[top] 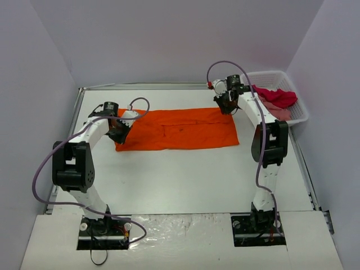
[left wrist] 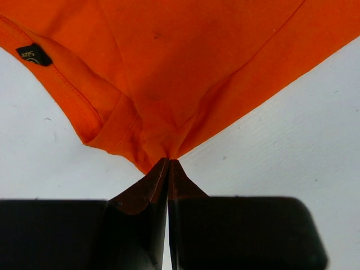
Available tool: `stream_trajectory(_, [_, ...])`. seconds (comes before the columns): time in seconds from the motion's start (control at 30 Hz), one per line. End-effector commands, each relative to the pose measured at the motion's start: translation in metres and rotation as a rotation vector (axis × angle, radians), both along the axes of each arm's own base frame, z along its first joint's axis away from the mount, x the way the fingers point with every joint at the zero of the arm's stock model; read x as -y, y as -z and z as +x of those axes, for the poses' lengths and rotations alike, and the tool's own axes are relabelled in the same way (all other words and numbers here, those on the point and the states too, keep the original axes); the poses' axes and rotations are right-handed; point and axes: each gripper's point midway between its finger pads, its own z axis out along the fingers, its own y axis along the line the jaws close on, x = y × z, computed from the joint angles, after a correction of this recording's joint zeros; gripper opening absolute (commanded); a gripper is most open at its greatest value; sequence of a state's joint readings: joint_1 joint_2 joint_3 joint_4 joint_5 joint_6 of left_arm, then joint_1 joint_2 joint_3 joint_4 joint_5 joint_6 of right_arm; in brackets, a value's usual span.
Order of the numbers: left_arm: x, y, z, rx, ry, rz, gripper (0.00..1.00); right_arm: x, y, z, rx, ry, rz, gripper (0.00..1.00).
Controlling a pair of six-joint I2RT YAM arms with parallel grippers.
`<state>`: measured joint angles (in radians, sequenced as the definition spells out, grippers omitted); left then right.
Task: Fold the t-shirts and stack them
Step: Fold the other side of the tshirt into a rectangle, then rotate the tshirt 90 degrees
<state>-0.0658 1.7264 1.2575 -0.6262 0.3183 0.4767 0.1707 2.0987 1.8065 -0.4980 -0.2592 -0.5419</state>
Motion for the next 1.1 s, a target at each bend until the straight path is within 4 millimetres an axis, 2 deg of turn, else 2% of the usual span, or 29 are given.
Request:
stream_trajectory(0.0, [0.012, -0.004, 0.006, 0.028, 0.007, -0.020, 0.02, 0.004, 0.004, 0.014, -0.009, 0.046, -0.018, 0.00])
stream_trajectory(0.13, [0.017, 0.002, 0.008, 0.013, 0.011, -0.026, 0.02, 0.001, 0.007, 0.031, 0.005, 0.059, -0.009, 0.00])
stream_trajectory(0.3, [0.021, 0.013, 0.008, -0.018, 0.026, -0.011, 0.02, -0.002, 0.026, 0.043, -0.013, 0.061, 0.001, 0.00])
stream_trajectory(0.5, [-0.005, 0.038, 0.013, -0.057, -0.023, 0.119, 0.02, -0.004, 0.056, 0.046, -0.058, 0.049, -0.006, 0.00])
stream_trajectory(0.63, [-0.010, 0.058, 0.008, -0.100, -0.019, 0.156, 0.02, -0.003, 0.079, 0.038, -0.104, 0.030, -0.021, 0.00])
stream_trajectory(0.77, [-0.009, 0.064, 0.005, -0.114, -0.017, 0.146, 0.02, 0.002, 0.092, 0.033, -0.131, 0.025, -0.033, 0.00])
stream_trajectory(0.9, [-0.011, 0.063, 0.003, -0.117, -0.017, 0.160, 0.02, 0.010, 0.105, 0.022, -0.168, 0.025, -0.050, 0.00])
stream_trajectory(1.07, [-0.017, 0.058, 0.004, -0.101, -0.033, 0.175, 0.02, 0.020, 0.123, -0.007, -0.245, 0.013, -0.072, 0.00])
